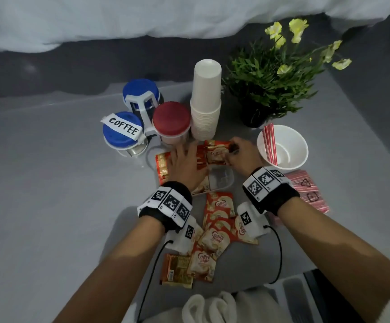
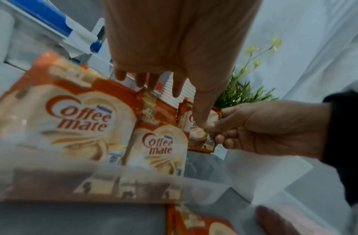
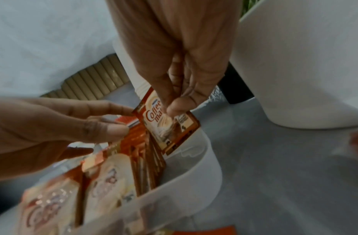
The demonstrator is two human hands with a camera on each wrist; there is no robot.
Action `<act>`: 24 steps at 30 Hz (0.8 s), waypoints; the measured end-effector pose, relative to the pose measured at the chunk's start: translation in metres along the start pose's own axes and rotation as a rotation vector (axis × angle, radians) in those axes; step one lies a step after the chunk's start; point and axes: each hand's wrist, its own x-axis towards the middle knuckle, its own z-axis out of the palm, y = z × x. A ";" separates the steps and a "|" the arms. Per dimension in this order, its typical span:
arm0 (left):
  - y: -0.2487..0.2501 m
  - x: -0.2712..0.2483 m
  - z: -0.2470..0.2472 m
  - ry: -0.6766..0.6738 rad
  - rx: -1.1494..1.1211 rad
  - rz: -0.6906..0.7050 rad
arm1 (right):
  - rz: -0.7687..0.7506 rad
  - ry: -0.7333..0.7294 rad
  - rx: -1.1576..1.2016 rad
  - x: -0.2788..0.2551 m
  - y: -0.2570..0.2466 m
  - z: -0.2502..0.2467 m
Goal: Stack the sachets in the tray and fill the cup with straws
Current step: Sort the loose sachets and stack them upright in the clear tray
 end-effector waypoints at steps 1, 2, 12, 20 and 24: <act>-0.001 0.001 0.004 -0.014 0.018 -0.002 | 0.000 -0.018 -0.011 0.002 0.001 0.002; -0.001 0.001 0.008 -0.032 0.027 -0.005 | 0.000 -0.032 -0.024 0.004 0.001 0.003; -0.011 0.005 0.015 -0.092 0.115 -0.010 | -0.007 -0.091 -0.114 0.023 0.008 0.015; -0.010 0.004 0.011 -0.148 0.150 0.009 | -0.029 -0.052 -0.127 0.019 0.013 0.030; -0.009 0.004 0.009 -0.194 0.206 0.014 | 0.000 -0.089 -0.246 0.018 0.020 0.034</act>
